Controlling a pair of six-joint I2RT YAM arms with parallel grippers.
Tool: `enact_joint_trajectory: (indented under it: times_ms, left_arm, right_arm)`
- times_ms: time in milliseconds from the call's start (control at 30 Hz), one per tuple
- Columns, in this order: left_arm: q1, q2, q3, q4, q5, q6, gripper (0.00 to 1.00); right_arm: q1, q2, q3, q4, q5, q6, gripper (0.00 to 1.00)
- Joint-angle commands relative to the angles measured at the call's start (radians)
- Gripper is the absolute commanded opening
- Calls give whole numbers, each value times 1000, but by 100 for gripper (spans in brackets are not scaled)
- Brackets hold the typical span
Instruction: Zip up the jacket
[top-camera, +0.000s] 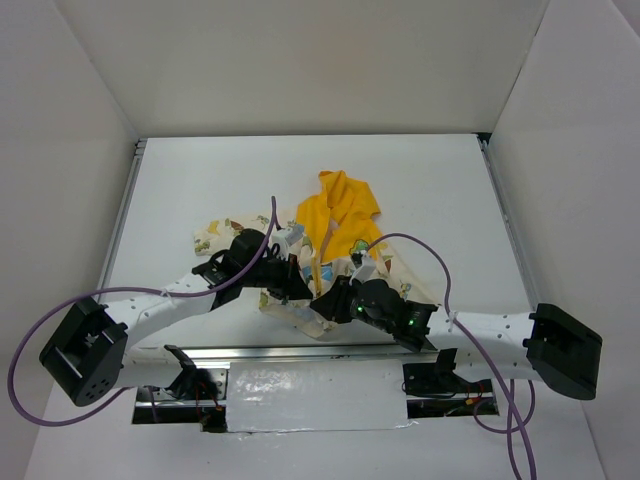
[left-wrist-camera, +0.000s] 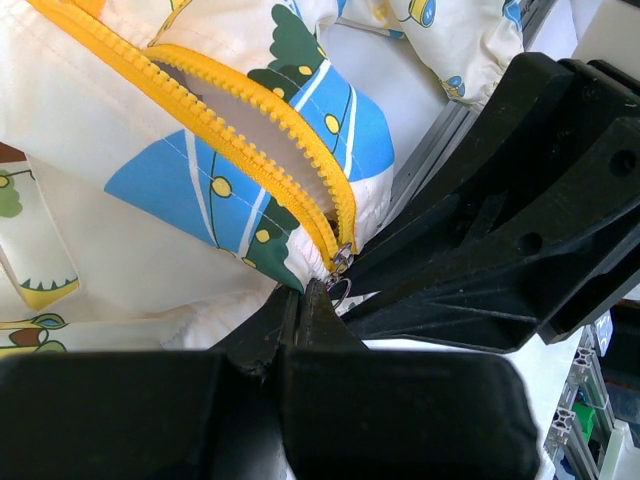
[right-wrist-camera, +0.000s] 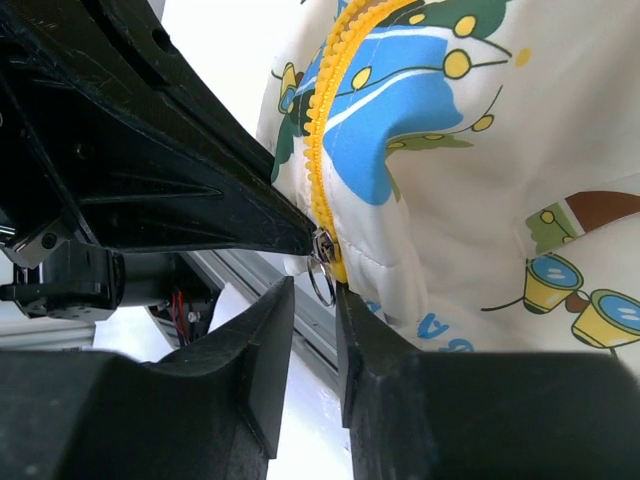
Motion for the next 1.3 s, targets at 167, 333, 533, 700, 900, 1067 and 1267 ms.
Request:
enact_joint_trajectory:
  times_ms: [167,333,533,700,900,1067,1267]
  left_arm:
    - [-8,-10,27,29,32,21,0]
    - [-7,-10,30,32,32,21,0]
    - [-8,-10,27,21,24,27,0]
    - [-7,-11,18,39,27,24,0]
    - [-8,-8,13,61,44,18,0]
    - [-13,-10,-4,70,47,21,0]
    - [-19,-56,-27,75,48,25,0]
  right_arm:
    - [18,-1,36,20,66,29,24]
    - [19,4,33,0,101,53,10]
    - [24,-27,65,-89,98,113,0]
    - [24,-76,88,-146,64,190,0]
    - [24,-56,120,-119,78,250,0]
    - [19,-48,153,-104,135,282,0]
    - [-19,-53,174,-152,176,374,0]
